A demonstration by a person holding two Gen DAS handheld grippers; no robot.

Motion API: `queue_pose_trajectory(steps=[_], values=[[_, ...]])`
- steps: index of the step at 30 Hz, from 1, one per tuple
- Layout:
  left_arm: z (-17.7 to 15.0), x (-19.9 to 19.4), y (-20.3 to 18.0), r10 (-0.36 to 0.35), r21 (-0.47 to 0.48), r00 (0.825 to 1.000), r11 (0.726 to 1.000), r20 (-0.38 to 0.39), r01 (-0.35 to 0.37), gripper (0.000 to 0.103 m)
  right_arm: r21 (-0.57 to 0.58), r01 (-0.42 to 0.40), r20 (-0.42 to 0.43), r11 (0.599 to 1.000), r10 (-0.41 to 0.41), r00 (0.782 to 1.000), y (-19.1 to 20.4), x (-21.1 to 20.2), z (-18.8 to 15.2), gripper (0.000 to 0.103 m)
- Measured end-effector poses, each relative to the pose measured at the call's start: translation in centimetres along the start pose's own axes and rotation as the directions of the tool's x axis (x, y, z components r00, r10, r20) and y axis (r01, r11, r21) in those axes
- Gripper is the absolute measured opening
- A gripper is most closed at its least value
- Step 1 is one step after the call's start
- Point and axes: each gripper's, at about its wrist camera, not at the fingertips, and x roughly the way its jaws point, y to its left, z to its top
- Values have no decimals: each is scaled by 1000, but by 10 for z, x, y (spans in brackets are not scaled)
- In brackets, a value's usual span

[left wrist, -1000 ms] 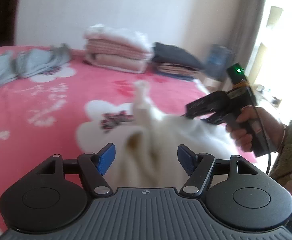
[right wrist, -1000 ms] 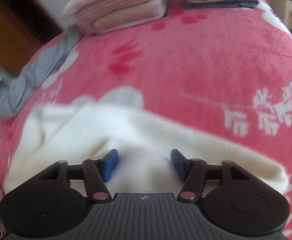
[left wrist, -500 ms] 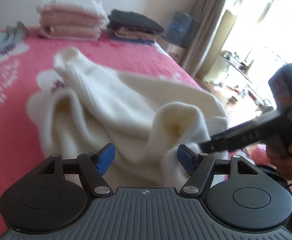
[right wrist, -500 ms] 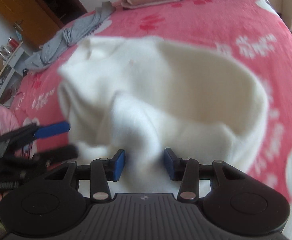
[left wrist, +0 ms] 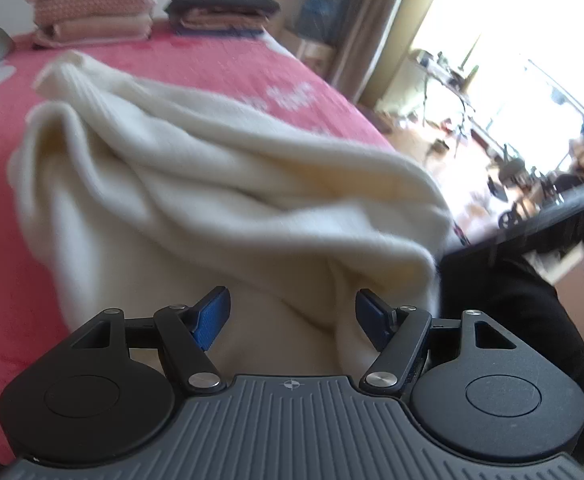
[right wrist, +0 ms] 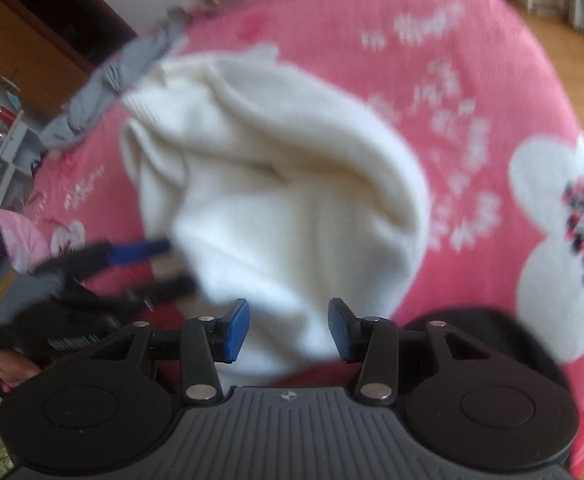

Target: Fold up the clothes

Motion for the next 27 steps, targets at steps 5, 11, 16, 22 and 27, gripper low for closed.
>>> queue_pose_trajectory(steps=[5,11,16,22,27], values=[[-10,-2,-1,14,22,999,1000,-36,-13,69,-102,41,126,994,-28,992,24,-18,20,61],[-13,-23,5,125,56,992,991,-22,-123,71,-351,97,124,931,-57,991,84,42,45,66],[-8,-39,30,295,-8,954,955,42,-295,102,-499,237,157,833,-182,971,115,111,56,67],[15,-27,72,408,-168,913,899,-14,-405,102,-404,202,140,892,-158,977,91,131,72,38],[29,-12,89,409,-229,911,883,-53,-410,100,-229,223,258,948,-161,952,55,91,89,7]])
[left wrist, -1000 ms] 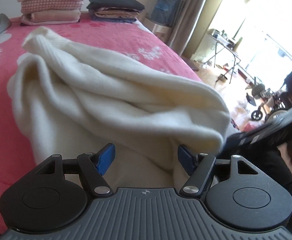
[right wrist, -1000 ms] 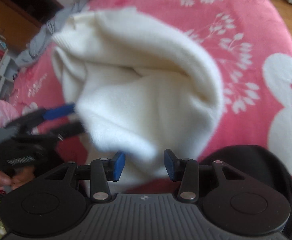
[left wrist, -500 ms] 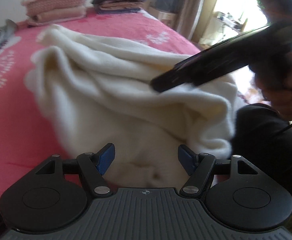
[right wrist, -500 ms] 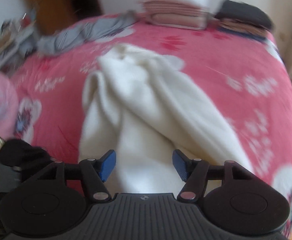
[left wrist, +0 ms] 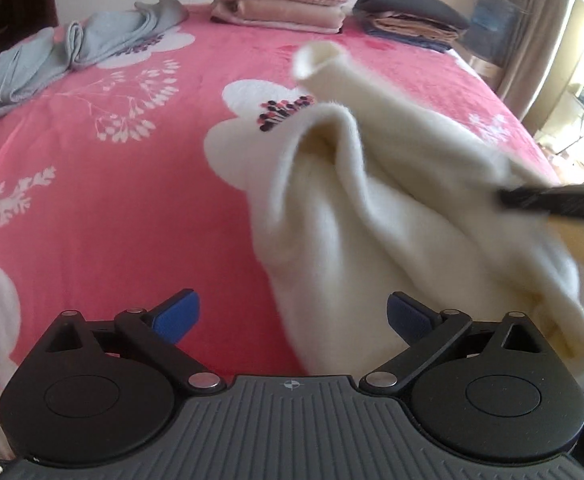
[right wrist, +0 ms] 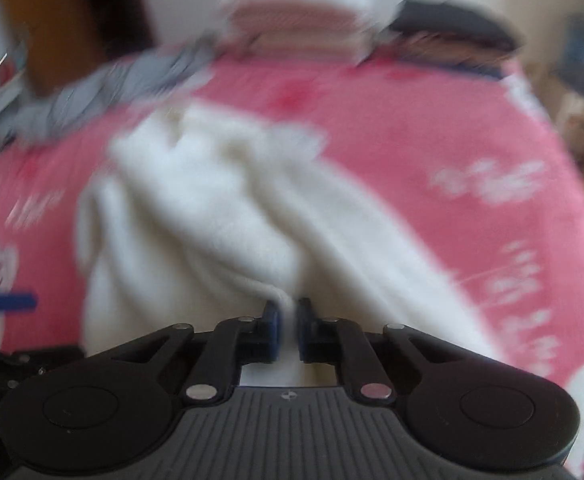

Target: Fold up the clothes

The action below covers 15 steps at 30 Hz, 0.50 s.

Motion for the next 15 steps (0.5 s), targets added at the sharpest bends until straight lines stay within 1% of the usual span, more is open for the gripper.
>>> queue_pose_trajectory(steps=[2,4,6,9,11,13,14,15], values=[[2,3,-3,-6,-1,1000,1000,0,6,99,46,80,68,996,-83,994,-22,-14,6,6],[1,0,-7,-8,10,1000,1000,8,8,99,138,118,71,983,-128,989,-56,-20,10,5],[-3,-4,-11,-8,26,1000,1000,14,7,98,208,168,54,964,-183,982,-88,-20,7,5],[-7,-2,-17,2,51,1000,999,3,-2,96,303,245,-17,921,-252,968,-131,-15,-14,5],[-9,0,-20,13,59,1000,998,-8,-13,94,352,290,-83,890,-278,957,-150,-9,-33,5],[-9,1,-20,22,59,1000,998,-16,-21,91,377,336,-137,863,-307,942,-162,-10,-54,5],[-10,2,-20,24,58,1000,998,-19,-23,85,391,355,-158,849,-318,935,-167,-12,-64,5],[-10,2,-20,23,56,1000,998,-20,-22,79,424,350,-173,835,-305,937,-175,-17,-68,5]])
